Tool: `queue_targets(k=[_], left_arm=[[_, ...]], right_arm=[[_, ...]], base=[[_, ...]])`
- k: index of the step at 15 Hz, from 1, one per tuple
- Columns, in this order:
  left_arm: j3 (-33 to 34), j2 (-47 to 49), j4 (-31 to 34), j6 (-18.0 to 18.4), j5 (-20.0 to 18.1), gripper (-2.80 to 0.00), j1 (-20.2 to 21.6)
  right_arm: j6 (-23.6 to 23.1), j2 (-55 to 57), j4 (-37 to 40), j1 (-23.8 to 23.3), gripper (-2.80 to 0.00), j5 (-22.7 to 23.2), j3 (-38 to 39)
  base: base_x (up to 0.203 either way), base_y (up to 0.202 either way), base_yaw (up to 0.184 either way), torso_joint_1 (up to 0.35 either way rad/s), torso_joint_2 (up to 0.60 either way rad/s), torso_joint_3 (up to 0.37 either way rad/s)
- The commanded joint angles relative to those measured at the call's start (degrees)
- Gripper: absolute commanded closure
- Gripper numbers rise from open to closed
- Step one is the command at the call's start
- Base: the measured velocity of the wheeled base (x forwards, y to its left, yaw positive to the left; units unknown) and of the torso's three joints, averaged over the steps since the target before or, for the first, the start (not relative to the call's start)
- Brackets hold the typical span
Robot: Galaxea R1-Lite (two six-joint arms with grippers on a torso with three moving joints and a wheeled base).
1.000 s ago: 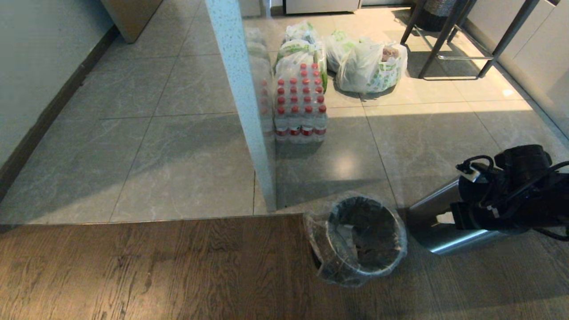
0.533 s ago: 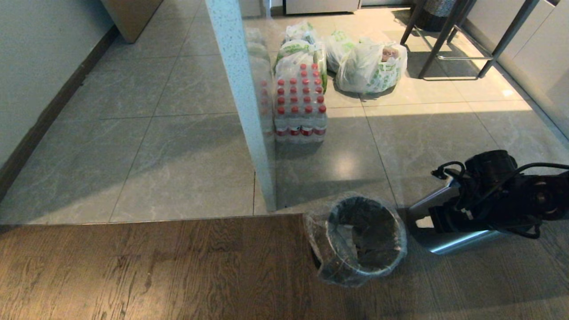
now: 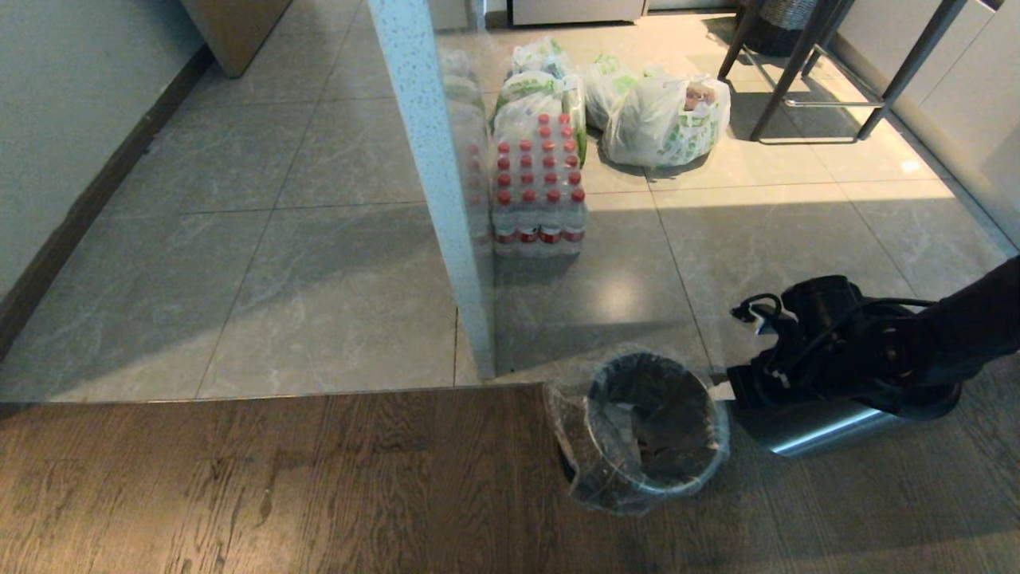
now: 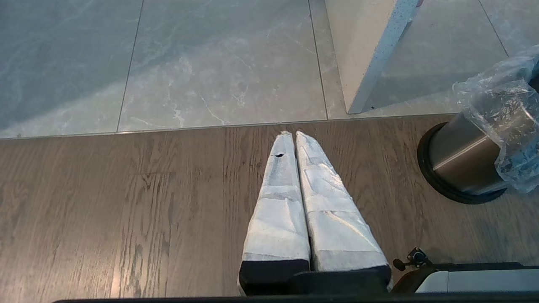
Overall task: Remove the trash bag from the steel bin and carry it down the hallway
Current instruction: Pick up the trash bag
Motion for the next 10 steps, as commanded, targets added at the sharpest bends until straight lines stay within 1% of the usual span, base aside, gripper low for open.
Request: queue_targets(k=[1, 5, 10], left_arm=[[0.04, 0.02, -0.02, -0.03, 0.02, 0.00, 0.01], [0.09, -0.06, -0.02, -0.03, 0.02, 0.00, 0.01], [0.07, 0.02, -0.02, -0.03, 0.02, 0.00, 0.01]], right_arm=[[-0.02, 1.51, -0.35, 0.01, -2.80, 0.14, -0.71], [-0.11, 1.67, -0.54, 0.03, -2.80, 0.32, -1.66], [0.06, 4.95, -1.69, 0.10, -2.80, 0.23, -3.19]], base=[[0.000, 0.000, 0.000, 0.000, 0.00, 0.000], [0.000, 0.000, 0.000, 0.000, 0.00, 0.000], [0.000, 0.000, 0.000, 0.000, 0.00, 0.000]])
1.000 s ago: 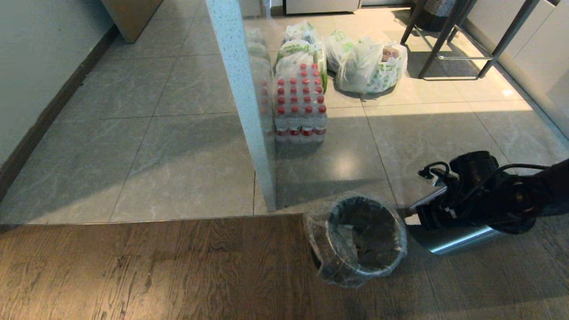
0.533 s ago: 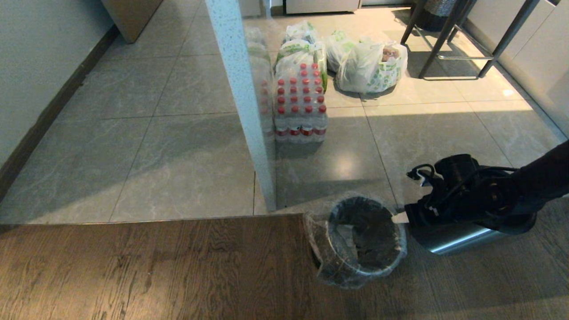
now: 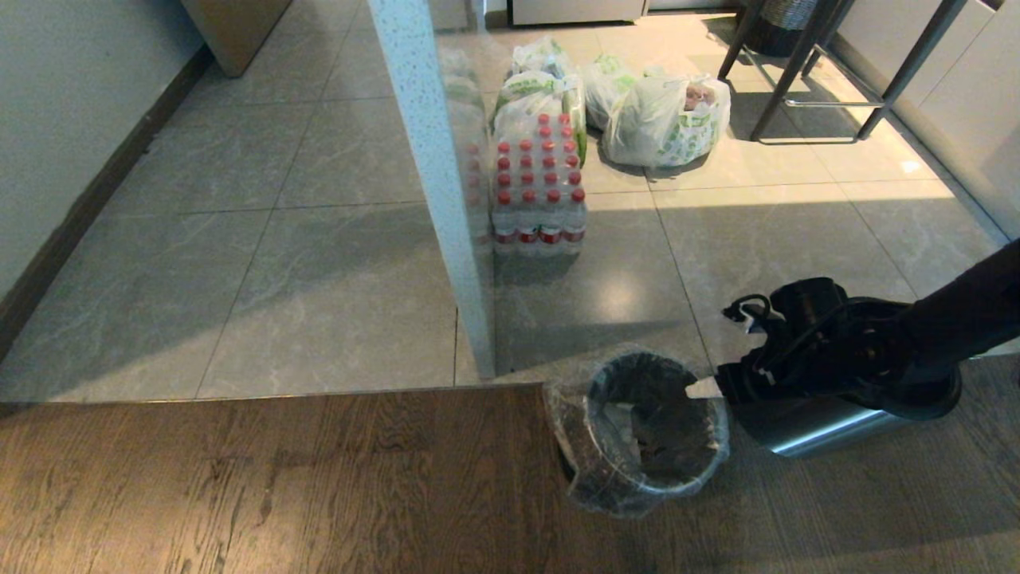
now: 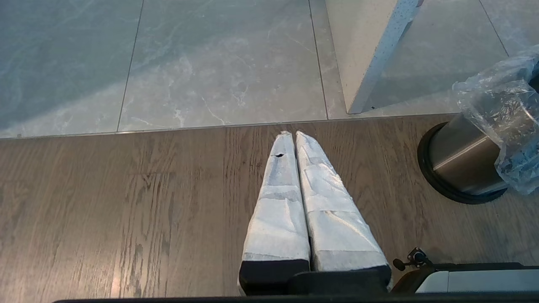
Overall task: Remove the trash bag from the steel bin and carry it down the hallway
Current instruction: Pick up the trash bag
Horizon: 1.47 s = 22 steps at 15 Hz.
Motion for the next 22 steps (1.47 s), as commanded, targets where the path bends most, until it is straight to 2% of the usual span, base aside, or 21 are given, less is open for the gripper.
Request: queue_targets(k=[1, 3, 4, 17, 22], left_arm=[[0.09, 0.02, -0.04, -0.02, 0.02, 0.00, 0.01], [0.09, 0.02, -0.04, -0.02, 0.02, 0.00, 0.01], [0.07, 0.02, -0.04, -0.02, 0.02, 0.00, 0.01], [0.09, 0.02, -0.04, -0.02, 0.02, 0.00, 0.01], [0.09, 0.02, -0.04, -0.02, 0.02, 0.00, 0.01]], right_arm=[[-0.07, 1.69, -0.29, 0.12, -2.80, 0.12, -0.58], [-0.07, 1.95, -0.90, 0.03, -2.80, 0.21, -1.55], [-0.07, 1.95, -0.99, 0.03, 0.00, 0.21, -1.73], [-1.77, -0.30, -0.85, 0.79, 0.00, 0.15, -0.85], [-6.91, -3.91, -0.94, 0.87, 0.00, 0.12, 0.82]], base=[[0.000, 0.000, 0.000, 0.000, 0.00, 0.000], [0.000, 0.000, 0.000, 0.000, 0.00, 0.000], [0.000, 0.000, 0.000, 0.000, 0.00, 0.000], [0.000, 0.000, 0.000, 0.000, 0.00, 0.000], [0.000, 0.000, 0.000, 0.000, 0.00, 0.000]])
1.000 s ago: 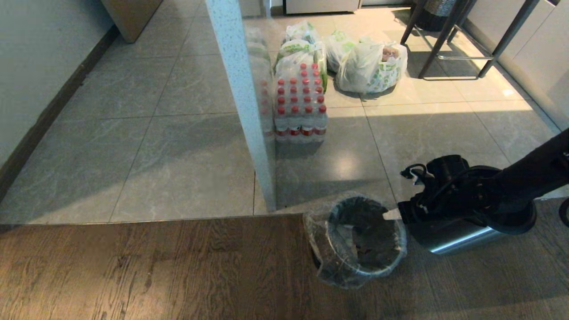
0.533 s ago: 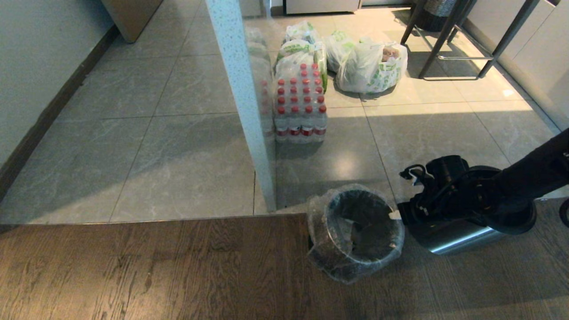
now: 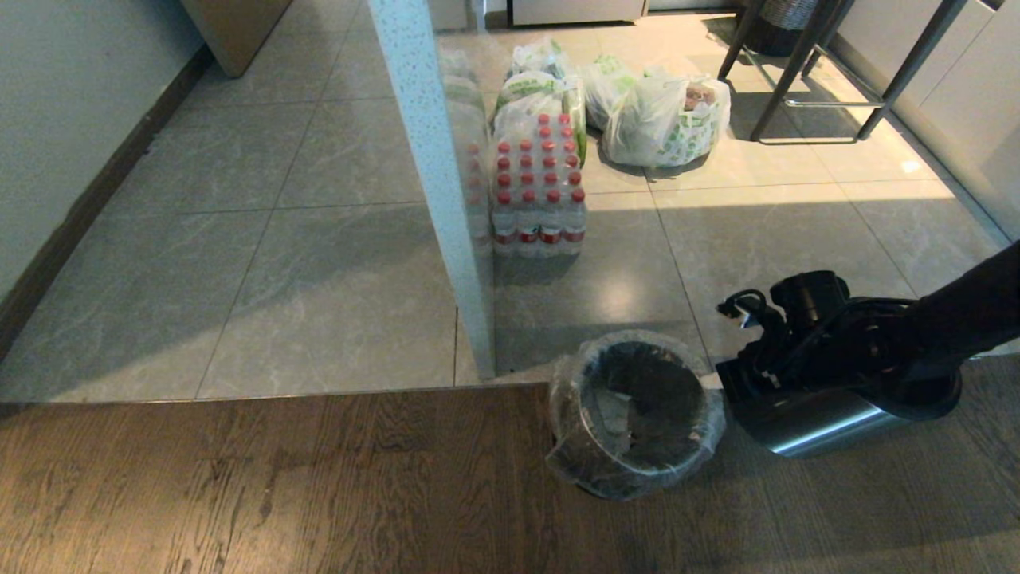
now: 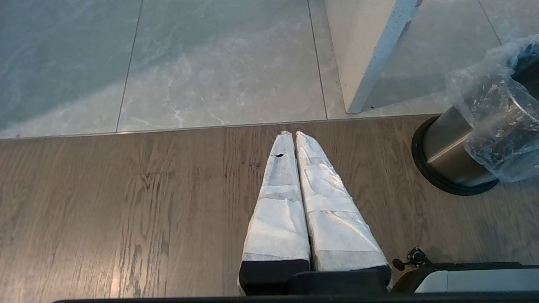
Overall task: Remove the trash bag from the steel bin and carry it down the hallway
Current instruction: Pick up the trash bag
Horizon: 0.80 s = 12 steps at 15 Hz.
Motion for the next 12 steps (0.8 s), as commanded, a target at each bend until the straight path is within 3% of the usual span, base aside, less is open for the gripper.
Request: queue_targets(k=[1, 12], left_arm=[[0.09, 0.02, -0.02, -0.02, 0.02, 0.00, 0.01], [0.09, 0.02, -0.02, -0.02, 0.02, 0.00, 0.01]], right_arm=[[-1.26, -3.34, 0.06, -0.02, 0.00, 0.06, 0.56], [-3.23, -7.47, 2.67, 2.52, 0.00, 0.06, 4.24]], base=[[0.000, 0.000, 0.000, 0.000, 0.00, 0.000], [0.000, 0.000, 0.000, 0.000, 0.00, 0.000]])
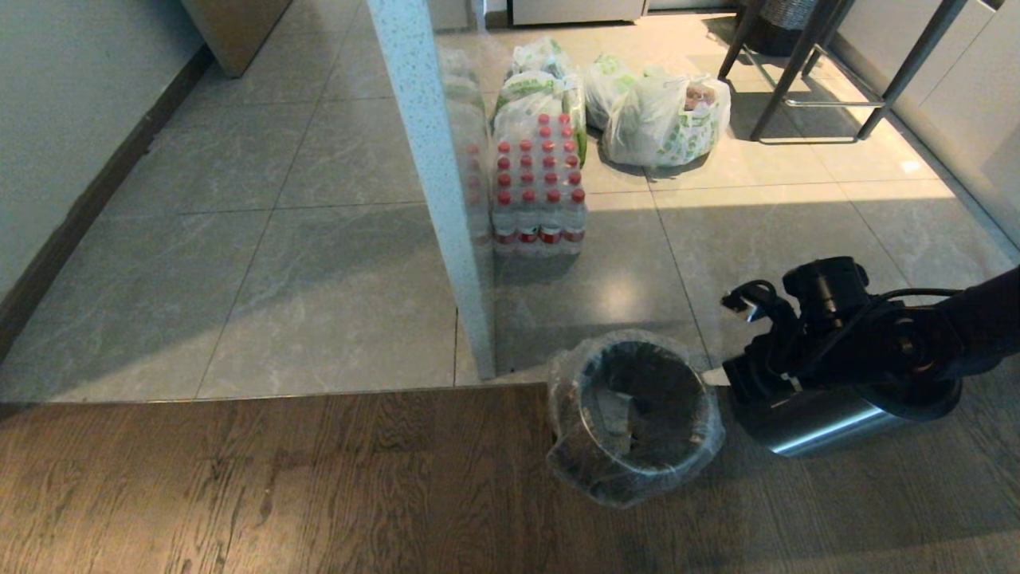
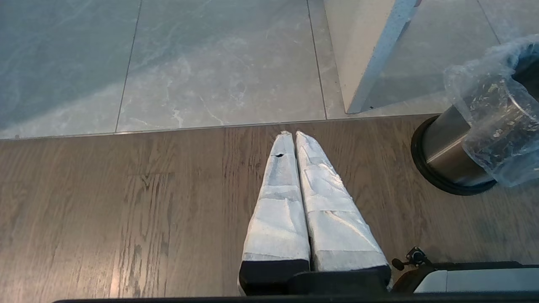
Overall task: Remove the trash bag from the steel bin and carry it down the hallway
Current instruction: Pick up the trash bag
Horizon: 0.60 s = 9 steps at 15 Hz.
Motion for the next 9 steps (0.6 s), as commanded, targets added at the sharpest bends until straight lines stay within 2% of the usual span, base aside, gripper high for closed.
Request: queue_targets(k=[1, 6, 9], left_arm=[[0.01, 0.02, -0.03, -0.04, 0.04, 0.00, 0.01], [0.09, 0.02, -0.03, -0.04, 0.04, 0.00, 0.01], [0.09, 0.01, -0.03, -0.04, 0.04, 0.00, 0.01]], right_arm=[[-0.22, -0.30, -0.01, 0.10, 0.00, 0.13, 0.64], [1.25, 1.05, 0.13, -4.88, 0.00, -0.01, 1.20], [6.34, 2.28, 0.28, -7.16, 0.00, -0.06, 1.41]], base=[[0.000, 0.000, 0.000, 0.000, 0.00, 0.000], [0.000, 0.000, 0.000, 0.000, 0.00, 0.000], [0.000, 0.000, 0.000, 0.000, 0.00, 0.000]])
